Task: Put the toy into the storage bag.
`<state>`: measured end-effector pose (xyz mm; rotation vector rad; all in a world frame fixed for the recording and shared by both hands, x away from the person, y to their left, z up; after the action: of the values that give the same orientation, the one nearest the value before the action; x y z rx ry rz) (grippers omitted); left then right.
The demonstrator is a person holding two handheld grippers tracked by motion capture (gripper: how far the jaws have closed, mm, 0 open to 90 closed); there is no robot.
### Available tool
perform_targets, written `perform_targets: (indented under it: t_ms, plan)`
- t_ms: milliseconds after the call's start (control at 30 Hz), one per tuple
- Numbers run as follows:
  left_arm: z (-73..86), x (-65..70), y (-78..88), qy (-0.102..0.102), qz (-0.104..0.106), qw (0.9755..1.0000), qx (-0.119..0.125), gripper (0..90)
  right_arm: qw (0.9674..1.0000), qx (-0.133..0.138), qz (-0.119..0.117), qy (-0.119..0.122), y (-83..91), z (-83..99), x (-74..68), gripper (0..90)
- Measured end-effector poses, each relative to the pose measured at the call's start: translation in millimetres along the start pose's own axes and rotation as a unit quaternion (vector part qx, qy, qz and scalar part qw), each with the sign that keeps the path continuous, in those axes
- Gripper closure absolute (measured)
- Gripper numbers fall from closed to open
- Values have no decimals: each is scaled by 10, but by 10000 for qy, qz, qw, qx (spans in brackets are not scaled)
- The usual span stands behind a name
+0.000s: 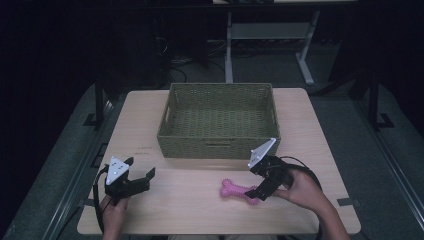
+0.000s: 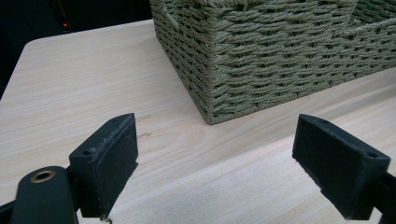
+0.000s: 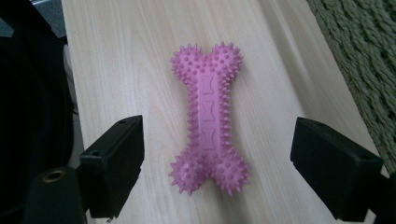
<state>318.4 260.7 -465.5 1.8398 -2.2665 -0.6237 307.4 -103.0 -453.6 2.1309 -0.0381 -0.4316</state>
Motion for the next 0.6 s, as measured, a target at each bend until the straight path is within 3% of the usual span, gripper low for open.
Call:
perform_targets:
  t_ms: [600]
  plan:
    - [-2,4,-1,-1,10,10000,3,137,9988,-466,-156,35,-280,-76,61,246]
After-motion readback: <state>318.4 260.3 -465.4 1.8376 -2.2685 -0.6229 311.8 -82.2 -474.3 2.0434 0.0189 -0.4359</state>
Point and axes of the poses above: each handheld gripper's, and its own axes: y roughly backward along the jaws, z roughly out of its underside, x roughly to its right, the point moved 7 cm from there along -y, roughly forward along the jaws, and after that the axes turned 13 degrees about -z, right-handed, at the moved point
